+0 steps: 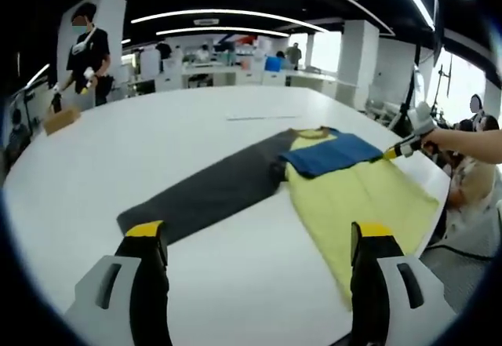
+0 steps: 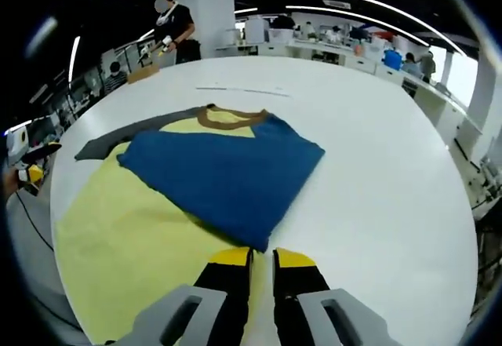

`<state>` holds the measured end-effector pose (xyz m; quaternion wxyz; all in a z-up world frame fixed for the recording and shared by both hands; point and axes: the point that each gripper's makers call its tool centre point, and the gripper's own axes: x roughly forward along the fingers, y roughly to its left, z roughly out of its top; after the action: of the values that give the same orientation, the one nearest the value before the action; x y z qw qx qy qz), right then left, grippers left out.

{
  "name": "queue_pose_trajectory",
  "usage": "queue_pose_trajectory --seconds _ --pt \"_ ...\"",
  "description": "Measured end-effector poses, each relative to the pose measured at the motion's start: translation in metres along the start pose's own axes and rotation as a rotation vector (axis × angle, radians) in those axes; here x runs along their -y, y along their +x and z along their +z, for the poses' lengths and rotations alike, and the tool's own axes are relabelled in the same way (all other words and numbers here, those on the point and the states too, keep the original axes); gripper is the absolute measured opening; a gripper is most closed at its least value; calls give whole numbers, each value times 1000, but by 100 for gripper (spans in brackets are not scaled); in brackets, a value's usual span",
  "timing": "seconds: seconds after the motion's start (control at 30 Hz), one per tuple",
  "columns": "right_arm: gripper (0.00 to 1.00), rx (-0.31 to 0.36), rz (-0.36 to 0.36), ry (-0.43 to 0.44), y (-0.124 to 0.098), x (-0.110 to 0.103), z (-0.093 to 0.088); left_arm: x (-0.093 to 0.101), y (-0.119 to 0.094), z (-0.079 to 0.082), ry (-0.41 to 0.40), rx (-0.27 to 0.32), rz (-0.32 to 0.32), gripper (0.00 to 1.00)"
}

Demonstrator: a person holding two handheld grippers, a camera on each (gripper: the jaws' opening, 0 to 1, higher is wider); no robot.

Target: Fold the garment on the visible template until the final outline fits inside the template.

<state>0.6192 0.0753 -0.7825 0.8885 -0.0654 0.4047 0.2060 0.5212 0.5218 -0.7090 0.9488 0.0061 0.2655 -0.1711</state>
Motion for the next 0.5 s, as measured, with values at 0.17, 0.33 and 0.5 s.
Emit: queue_pose_trajectory --seconds 0.17,0.33,0.5 --pt "0 -11 -5 -5 1 1 -4 -8 1 -2 -4 -10 22 92" --pt "0 -15 -3 0 1 1 -5 -20 3 -5 -21 -16 55 90" --pt "0 -18 -6 8 1 3 -6 -35 3 -7 -39 -15 104 86"
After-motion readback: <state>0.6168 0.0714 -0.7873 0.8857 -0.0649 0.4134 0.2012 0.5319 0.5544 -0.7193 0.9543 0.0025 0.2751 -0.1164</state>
